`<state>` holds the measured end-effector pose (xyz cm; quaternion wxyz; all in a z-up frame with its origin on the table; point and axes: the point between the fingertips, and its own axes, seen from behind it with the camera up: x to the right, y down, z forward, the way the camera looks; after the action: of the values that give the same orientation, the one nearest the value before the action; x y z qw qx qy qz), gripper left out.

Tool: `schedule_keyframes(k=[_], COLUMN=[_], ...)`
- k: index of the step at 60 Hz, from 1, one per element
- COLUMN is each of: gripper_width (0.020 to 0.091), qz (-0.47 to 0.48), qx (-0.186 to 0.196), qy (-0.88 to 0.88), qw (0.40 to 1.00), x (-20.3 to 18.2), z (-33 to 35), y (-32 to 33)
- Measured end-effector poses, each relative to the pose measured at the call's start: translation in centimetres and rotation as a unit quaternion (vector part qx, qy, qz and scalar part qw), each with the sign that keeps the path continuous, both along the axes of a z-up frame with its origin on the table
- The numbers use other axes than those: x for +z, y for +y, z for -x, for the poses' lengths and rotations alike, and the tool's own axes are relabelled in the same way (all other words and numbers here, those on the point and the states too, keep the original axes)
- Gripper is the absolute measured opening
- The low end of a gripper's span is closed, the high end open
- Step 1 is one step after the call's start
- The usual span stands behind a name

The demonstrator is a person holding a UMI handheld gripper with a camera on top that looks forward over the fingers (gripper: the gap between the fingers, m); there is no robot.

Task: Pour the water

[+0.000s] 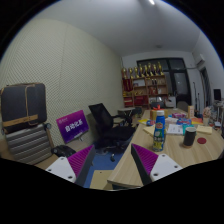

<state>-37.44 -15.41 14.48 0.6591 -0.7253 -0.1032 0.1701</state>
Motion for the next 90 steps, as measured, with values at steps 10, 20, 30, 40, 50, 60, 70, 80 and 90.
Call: schedule_keyframes(k=[10,20,30,40,50,60,70,80,90], gripper_width=[0.0799,0.0798,0.0786,0.0795,0.0793,0.0784,0.0786,0.0603,0.0584], qz=[0.007,0.0,-0.012,0.005,0.019,0.022,0.024,0.01,-0.025], qx=[0.006,-0.023,-0.082,-0.132,-0.14,-0.142,-0.158,-0.168,-0.159], qy=[-0.008,-0.013,-0.025,-0.021,-0.046,-0.086,-0.085,-0.079,-0.114], qw=[1.0,1.0,0.996,0.991,0.989,0.986,0.983,0.983,0.98], x=[0.7,0.9,0.7,0.0,-1.8,-3.6,-4.8,-5.3,-5.6], z=[-1.2,-5.1,-12.7,-16.8,-18.2,-17.8,-17.9,-18.0,-17.9], y=[-0.2,2.5,8.7,15.1,20.9,25.3,28.8,31.4,32.0])
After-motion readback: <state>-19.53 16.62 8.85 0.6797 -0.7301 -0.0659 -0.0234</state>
